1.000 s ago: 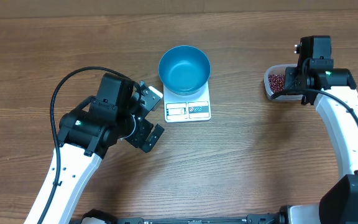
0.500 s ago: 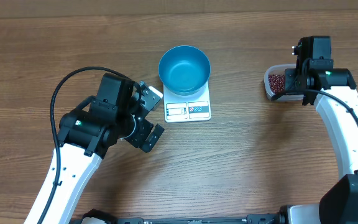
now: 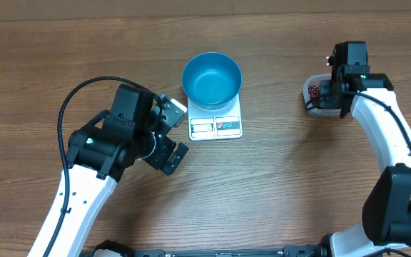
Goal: Scoop item into bowl and weigh 150g on scale
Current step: 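Move the red cup over the bean tub with the right gripper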
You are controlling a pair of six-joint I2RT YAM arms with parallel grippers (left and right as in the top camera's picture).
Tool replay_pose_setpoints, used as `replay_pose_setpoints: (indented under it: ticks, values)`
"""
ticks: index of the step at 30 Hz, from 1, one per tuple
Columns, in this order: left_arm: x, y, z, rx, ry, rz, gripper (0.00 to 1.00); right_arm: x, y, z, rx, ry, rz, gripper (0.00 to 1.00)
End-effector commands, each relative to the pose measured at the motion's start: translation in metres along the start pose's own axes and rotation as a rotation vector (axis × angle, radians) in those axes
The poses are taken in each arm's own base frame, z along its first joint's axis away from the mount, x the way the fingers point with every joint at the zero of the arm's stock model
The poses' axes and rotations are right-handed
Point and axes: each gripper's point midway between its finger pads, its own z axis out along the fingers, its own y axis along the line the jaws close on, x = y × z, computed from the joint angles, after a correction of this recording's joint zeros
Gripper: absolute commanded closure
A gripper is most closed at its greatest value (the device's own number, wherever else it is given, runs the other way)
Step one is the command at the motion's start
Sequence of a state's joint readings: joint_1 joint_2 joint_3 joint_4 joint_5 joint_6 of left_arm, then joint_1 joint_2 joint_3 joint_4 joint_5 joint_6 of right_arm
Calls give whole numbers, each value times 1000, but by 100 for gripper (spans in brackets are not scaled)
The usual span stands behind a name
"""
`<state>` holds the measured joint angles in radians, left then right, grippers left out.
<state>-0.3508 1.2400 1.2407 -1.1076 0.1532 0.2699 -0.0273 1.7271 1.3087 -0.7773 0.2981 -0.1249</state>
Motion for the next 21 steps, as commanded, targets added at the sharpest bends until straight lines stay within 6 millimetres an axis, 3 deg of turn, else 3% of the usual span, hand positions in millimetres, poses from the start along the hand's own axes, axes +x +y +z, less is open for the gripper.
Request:
replay_pose_setpoints:
  ticks: [1, 6, 12, 21]
  values:
    - [-8, 2, -7, -8, -26, 23, 0, -8, -15, 1, 80, -7, -17, 96]
    - [-8, 2, -7, -8, -26, 23, 1, -2, -16, 9, 99, 24, -25, 96]
    - [-8, 2, -7, -8, -26, 23, 0, 15, 5, 18, -4, 94, -45, 96]
    - [-7, 2, -7, -8, -26, 23, 0, 20, 26, 16, -128, 117, 5, 96]
